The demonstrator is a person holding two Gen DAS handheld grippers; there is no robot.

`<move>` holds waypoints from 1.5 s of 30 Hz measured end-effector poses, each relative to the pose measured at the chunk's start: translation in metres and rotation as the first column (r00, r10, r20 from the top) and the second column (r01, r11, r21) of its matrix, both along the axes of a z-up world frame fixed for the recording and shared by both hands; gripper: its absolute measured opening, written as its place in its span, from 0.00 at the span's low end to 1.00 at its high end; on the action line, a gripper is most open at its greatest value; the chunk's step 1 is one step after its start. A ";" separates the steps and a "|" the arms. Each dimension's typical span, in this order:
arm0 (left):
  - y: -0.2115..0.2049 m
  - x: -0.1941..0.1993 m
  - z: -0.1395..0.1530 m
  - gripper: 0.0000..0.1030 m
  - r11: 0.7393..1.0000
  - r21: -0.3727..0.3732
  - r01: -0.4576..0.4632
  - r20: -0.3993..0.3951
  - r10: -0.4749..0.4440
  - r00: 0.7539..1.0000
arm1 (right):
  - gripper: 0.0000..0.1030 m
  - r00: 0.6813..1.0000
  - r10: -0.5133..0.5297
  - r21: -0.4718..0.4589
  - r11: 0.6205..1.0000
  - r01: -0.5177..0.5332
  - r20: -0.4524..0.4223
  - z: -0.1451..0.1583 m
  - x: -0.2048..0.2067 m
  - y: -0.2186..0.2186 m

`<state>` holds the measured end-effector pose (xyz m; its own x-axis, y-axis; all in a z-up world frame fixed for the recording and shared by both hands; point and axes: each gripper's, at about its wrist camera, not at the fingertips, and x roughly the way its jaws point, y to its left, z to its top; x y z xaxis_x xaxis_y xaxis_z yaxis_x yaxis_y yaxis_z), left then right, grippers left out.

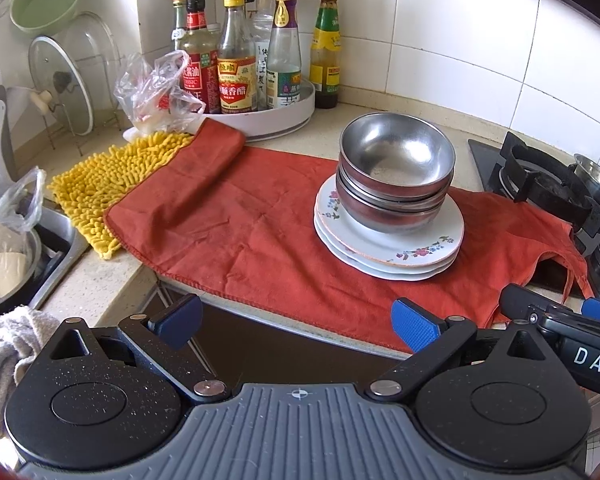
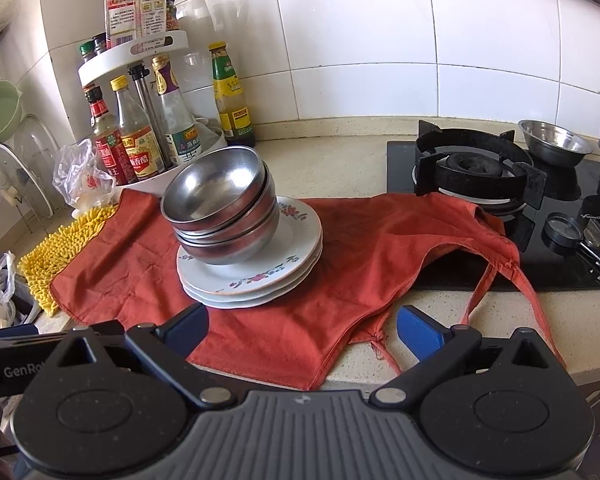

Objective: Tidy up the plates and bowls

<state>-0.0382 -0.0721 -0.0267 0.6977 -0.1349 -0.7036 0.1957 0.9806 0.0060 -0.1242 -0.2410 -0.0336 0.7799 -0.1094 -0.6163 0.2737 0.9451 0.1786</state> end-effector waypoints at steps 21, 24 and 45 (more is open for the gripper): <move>-0.005 -0.015 0.007 0.94 0.998 0.034 0.056 0.055 -0.058 0.997 | 0.96 1.000 0.020 0.017 1.000 -0.020 0.016 0.003 -0.014 -0.002; -0.005 -0.015 0.008 0.94 0.998 0.027 0.061 0.050 -0.062 0.997 | 0.96 1.000 0.020 0.016 1.000 -0.021 0.021 0.005 -0.016 -0.004; -0.008 -0.024 0.011 0.99 0.997 0.020 0.068 0.065 -0.069 0.995 | 0.96 0.999 0.006 0.033 0.999 -0.007 0.035 0.008 -0.029 -0.011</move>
<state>-0.0619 -0.0805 -0.0161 0.7320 -0.1720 -0.6592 0.2612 0.9645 0.0383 -0.1530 -0.2518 -0.0256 0.8015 -0.0838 -0.5921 0.2605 0.9402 0.2196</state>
